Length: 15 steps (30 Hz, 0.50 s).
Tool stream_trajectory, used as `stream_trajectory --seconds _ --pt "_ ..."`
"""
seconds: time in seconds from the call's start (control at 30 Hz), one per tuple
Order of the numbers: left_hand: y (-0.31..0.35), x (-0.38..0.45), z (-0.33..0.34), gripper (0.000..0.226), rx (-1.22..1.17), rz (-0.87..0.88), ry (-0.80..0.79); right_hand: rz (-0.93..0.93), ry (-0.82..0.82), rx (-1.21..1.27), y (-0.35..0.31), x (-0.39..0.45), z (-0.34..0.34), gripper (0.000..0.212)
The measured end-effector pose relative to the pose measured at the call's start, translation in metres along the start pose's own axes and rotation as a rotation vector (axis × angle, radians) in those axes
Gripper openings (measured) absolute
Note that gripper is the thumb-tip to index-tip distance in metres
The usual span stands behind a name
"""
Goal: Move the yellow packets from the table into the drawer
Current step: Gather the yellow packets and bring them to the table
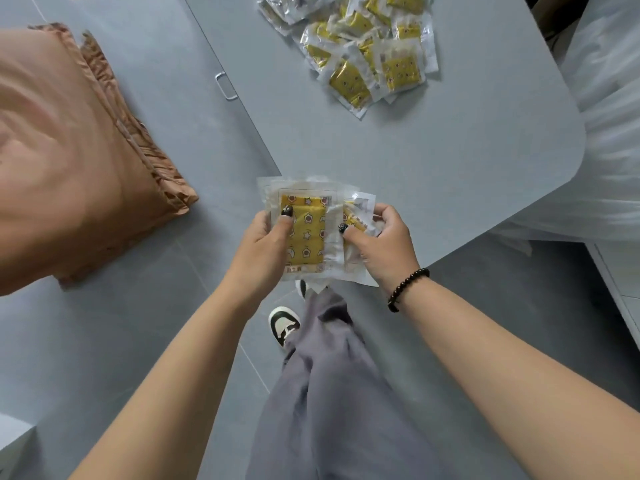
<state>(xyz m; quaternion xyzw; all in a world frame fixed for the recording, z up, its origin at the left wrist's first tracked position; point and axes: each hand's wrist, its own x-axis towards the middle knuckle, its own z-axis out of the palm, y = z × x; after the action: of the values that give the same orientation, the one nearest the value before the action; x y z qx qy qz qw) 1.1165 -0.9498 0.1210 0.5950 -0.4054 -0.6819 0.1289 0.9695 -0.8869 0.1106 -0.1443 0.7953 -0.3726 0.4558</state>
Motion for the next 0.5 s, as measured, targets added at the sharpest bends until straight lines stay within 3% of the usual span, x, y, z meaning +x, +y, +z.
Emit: stream_trajectory --seconds 0.23,0.5 --pt "0.053 0.058 -0.008 0.041 0.075 -0.047 -0.035 0.09 0.087 0.117 -0.032 0.049 0.025 0.034" --pt "0.138 0.133 -0.011 0.039 0.178 -0.114 -0.096 0.196 0.176 0.233 -0.094 0.116 0.047 0.034"
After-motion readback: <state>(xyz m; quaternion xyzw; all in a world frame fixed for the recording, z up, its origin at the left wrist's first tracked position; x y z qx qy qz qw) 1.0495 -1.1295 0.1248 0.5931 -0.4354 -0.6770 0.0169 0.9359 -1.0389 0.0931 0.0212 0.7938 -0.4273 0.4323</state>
